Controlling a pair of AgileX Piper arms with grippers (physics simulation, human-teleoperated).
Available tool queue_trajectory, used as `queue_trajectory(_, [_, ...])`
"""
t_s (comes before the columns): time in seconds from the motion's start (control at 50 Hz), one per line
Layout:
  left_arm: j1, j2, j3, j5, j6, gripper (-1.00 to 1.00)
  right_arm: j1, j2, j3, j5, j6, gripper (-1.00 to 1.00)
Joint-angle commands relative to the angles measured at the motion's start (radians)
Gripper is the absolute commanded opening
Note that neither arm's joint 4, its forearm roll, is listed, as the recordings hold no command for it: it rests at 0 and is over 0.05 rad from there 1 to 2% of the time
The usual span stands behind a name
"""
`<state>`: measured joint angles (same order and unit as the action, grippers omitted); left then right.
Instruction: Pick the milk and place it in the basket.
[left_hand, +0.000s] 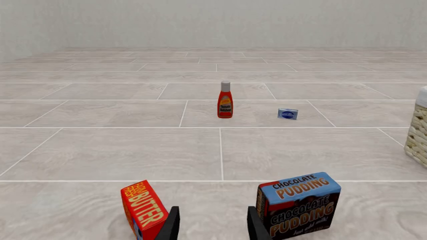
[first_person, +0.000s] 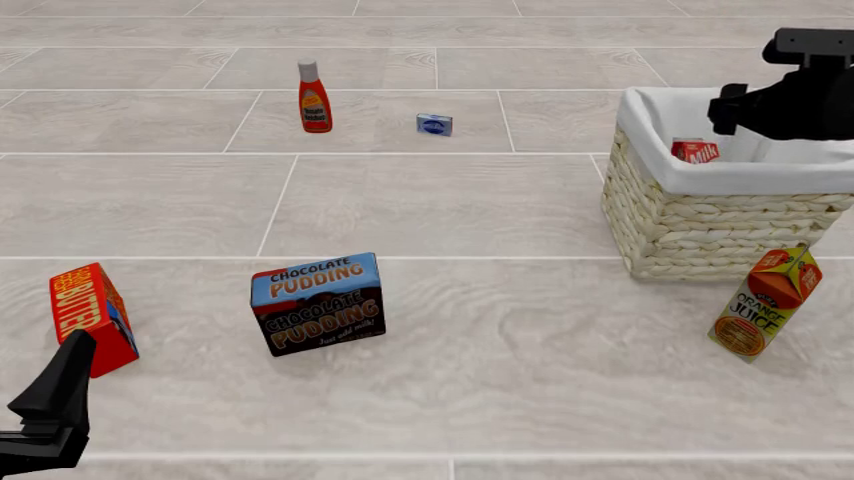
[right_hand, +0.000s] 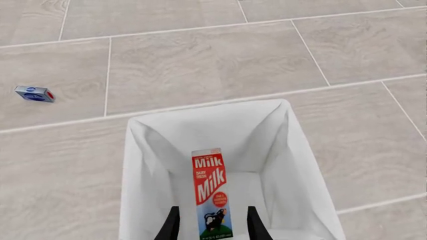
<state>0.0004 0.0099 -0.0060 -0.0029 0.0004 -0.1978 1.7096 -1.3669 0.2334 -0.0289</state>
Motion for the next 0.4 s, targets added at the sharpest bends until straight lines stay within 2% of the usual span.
queue_trajectory(0.02, [0.000, 0.000, 0.000, 0.000, 0.000, 1.00, 0.003, -0.027, 0.005, 0.009, 0.003, 1.00])
queue_trajectory(0.4, [0.000, 0.000, 0.000, 0.000, 0.000, 1.00, 0.014, -0.156, 0.050, 0.013, -0.001, 1.00])
